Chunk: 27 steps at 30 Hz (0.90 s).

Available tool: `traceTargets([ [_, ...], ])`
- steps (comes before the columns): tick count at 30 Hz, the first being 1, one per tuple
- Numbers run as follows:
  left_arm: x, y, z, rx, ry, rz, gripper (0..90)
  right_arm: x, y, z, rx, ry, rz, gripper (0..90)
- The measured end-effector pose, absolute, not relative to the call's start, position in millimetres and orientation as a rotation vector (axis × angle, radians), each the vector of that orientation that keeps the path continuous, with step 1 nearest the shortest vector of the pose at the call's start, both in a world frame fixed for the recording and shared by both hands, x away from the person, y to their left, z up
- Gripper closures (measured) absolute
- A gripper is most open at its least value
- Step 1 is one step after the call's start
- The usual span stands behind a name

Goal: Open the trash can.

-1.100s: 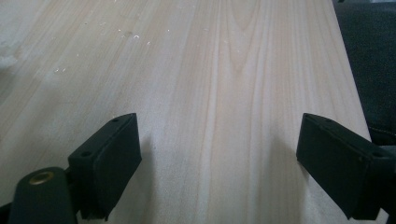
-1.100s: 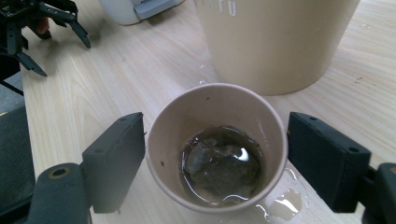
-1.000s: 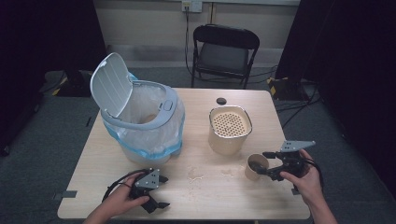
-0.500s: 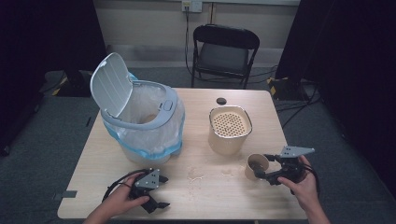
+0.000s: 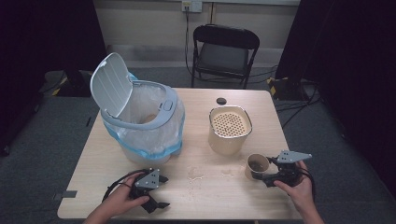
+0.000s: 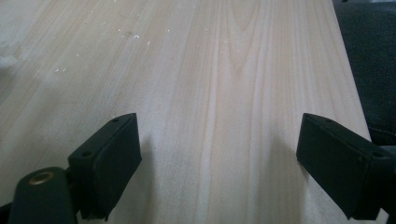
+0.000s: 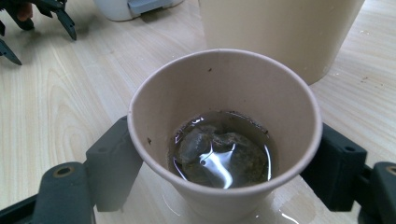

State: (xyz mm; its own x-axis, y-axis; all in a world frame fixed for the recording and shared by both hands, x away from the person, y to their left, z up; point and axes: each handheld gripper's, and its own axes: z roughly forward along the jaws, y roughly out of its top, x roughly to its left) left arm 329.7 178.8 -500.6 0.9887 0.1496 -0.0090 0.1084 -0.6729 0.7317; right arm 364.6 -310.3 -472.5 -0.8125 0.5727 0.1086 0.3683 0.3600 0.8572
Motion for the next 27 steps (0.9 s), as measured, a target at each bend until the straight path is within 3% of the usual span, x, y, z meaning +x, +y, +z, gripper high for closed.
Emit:
traceTargets([
  [27,329.7,178.8,-500.6,2.315,0.179,0.066,13.1,363.4,-305.9,-476.6,0.824,2.37,1.43,23.1],
])
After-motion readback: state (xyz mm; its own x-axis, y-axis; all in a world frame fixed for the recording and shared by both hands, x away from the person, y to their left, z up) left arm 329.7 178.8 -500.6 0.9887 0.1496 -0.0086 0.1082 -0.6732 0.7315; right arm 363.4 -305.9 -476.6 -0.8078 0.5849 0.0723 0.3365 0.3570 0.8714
